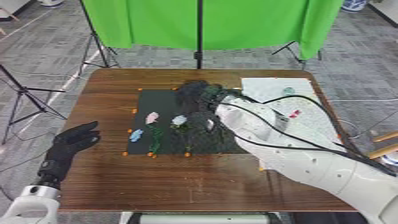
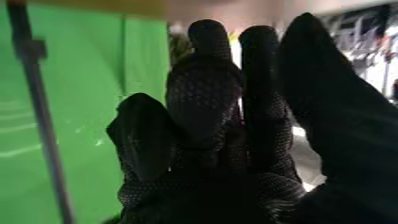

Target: Arrange flowers

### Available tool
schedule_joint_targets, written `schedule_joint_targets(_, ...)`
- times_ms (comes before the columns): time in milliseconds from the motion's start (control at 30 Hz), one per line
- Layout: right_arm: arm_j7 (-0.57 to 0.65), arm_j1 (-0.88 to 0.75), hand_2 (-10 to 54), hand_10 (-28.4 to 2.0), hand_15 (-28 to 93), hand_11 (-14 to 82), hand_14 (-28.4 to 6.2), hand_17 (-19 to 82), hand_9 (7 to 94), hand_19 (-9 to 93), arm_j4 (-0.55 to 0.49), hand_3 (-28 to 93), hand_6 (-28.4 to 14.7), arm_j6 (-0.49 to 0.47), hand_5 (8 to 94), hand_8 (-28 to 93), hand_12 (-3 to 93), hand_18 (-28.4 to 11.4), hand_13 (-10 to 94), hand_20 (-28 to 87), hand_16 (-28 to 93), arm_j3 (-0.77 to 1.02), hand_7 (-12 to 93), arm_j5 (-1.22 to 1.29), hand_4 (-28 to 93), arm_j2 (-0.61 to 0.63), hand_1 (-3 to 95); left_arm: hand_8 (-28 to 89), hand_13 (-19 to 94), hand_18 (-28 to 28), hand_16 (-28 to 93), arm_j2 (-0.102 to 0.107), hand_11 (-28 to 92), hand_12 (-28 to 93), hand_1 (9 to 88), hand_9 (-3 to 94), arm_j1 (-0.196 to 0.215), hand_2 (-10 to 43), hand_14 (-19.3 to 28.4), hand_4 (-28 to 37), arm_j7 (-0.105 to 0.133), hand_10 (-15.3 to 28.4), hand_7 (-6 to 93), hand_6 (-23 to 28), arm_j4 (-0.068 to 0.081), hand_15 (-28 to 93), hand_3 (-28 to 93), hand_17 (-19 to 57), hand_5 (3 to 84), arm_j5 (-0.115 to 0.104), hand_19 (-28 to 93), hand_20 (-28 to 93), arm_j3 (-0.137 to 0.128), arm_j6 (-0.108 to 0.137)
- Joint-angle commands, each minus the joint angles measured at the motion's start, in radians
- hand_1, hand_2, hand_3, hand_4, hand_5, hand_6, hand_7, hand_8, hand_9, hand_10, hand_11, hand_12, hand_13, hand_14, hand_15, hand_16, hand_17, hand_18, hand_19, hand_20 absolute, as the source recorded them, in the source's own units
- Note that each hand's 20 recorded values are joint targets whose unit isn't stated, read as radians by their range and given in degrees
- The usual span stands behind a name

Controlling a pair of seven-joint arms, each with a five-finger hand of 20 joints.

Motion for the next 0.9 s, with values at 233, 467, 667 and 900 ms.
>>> schedule_joint_targets(233, 0.381, -0.059, -3.3, -16.4, 64, 20.2, -9.0, 54, 73.6, 93, 0.058, 62, -1.5, -0.013, 57.1, -7, 23.8, -19.4, 80, 55, 34, 0.255, 12, 0.016, -13, 0.187, 19.7, -7, 39, 12.8, -2, -0.014, 21, 11, 41.2, 44.7, 0.040, -9.5, 17.1, -8.2, -0.007, 12.9, 13.8, 4.8, -0.015, 22, 64, 9.2, 44.1, -0.002, 10, 19, -0.024, 0.004)
schedule_joint_targets(467, 0.403, -0.129, -8.0, -14.5, 63, 22.2, -7.1, 56, 77.1, 93, 0.129, 64, -0.2, -0.065, 61.9, -8, 23.9, -18.8, 83, 56, 34, 0.296, 14, -0.012, -13, 0.194, 26.5, -7, 39, 12.8, -2, -0.016, 21, 11, 41.2, 44.7, 0.040, -9.5, 17.1, -8.3, -0.005, 12.9, 13.8, 4.8, -0.017, 22, 64, 9.3, 44.1, 0.000, 10, 19, -0.024, 0.004)
schedule_joint_targets(667, 0.405, -0.180, -9.3, -13.7, 63, 23.0, -6.4, 57, 78.3, 93, 0.133, 66, 0.7, -0.073, 63.8, -9, 23.9, -18.2, 84, 56, 35, 0.305, 15, -0.018, -13, 0.216, 28.5, -7, 39, 12.8, -2, -0.017, 21, 11, 41.2, 44.7, 0.041, -9.5, 17.0, -8.3, -0.008, 12.8, 13.7, 4.8, -0.018, 22, 64, 9.3, 44.1, 0.000, 10, 19, -0.025, 0.002)
schedule_joint_targets(900, 0.401, -0.240, -9.4, -13.9, 63, 23.1, -6.4, 57, 78.1, 93, 0.133, 65, 0.5, -0.096, 63.9, -9, 24.1, -18.4, 84, 57, 35, 0.317, 16, -0.042, -13, 0.223, 27.6, -7, 39, 12.8, -2, -0.022, 21, 11, 41.2, 44.7, 0.045, -9.5, 17.0, -8.2, -0.010, 12.8, 13.7, 4.8, -0.020, 22, 64, 9.3, 44.1, 0.001, 10, 19, -0.027, 0.000)
